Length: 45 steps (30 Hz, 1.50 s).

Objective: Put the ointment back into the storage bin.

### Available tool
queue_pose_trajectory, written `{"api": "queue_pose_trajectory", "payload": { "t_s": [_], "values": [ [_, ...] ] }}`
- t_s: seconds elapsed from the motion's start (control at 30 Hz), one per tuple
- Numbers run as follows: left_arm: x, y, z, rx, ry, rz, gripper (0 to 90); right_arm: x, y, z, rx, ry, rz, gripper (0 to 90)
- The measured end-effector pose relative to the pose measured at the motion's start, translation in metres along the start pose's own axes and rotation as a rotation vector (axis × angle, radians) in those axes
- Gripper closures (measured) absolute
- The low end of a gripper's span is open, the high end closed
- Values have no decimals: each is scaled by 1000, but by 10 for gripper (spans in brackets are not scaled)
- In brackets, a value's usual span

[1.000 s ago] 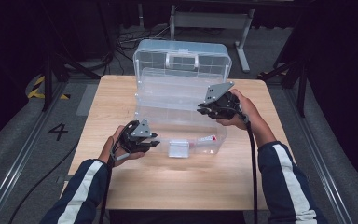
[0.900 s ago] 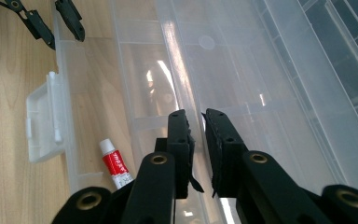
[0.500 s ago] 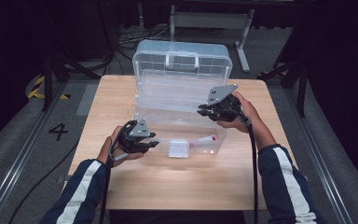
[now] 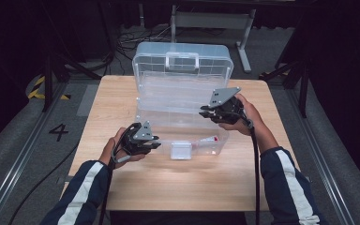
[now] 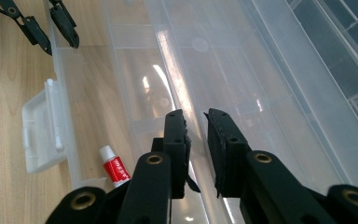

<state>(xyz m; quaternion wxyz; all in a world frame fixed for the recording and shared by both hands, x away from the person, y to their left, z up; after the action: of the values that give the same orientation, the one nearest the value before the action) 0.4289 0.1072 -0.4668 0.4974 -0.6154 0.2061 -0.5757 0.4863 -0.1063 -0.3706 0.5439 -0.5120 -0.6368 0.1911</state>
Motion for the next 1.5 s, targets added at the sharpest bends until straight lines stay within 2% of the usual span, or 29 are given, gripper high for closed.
{"api": "queue_pose_trajectory", "payload": {
  "t_s": [0.2,0.23,0.27,0.33,0.53,0.73,0.87,0.93,1.0,1.1,1.27,1.3,1.33,1.4,1.43,1.5],
  "values": [
    [-1,-7,0,-11,6,-23,676,0,0,1,-2,0,-2,781],
    [1,-13,3,-11,-7,-52,649,0,0,2,-6,0,-2,780],
    [1,-13,3,-11,-7,-52,633,0,0,2,-6,0,-2,780],
    [3,-21,4,-10,-19,-85,632,-1,0,2,-9,2,-7,777],
    [-2,-39,10,21,-36,-120,605,-1,1,3,-10,13,-16,772],
    [-6,-48,19,53,-74,-128,572,-2,1,3,-15,15,-27,770],
    [-7,-57,25,67,-98,-157,571,-2,1,3,-18,17,-31,768],
    [-7,-58,26,74,-102,-161,567,-2,1,3,-19,20,-33,764],
    [-11,-62,33,98,-114,-155,557,-2,1,3,-23,20,-33,762],
    [-13,-66,37,106,-123,-160,552,-2,1,4,-25,21,-33,761],
    [-17,-79,48,138,-155,-183,563,-2,1,4,-27,19,-32,761],
    [-20,-83,54,136,-185,-204,578,-2,1,4,-28,18,-31,760],
    [-20,-83,54,136,-185,-204,584,-2,1,4,-28,18,-31,760],
    [-25,-85,63,154,-219,-210,596,-2,1,4,-33,20,-30,759],
    [-28,-86,68,148,-247,-220,600,-2,1,5,-35,18,-31,758],
    [-30,-88,75,155,-271,-229,607,-2,2,5,-34,19,-31,758]
  ]
}}
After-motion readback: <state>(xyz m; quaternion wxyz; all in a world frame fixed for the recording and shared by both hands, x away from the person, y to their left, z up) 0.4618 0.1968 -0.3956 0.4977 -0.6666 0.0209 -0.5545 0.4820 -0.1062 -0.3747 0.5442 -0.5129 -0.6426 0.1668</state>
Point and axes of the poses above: each handheld gripper's, and its own axes: y roughly forward along the jaws, x roughly out of its top, z roughly to its left, the point moved 8 cm from there along y, roughly forward along the jaws, and after that the axes turned 13 degrees about z, right-handed, at the moved point
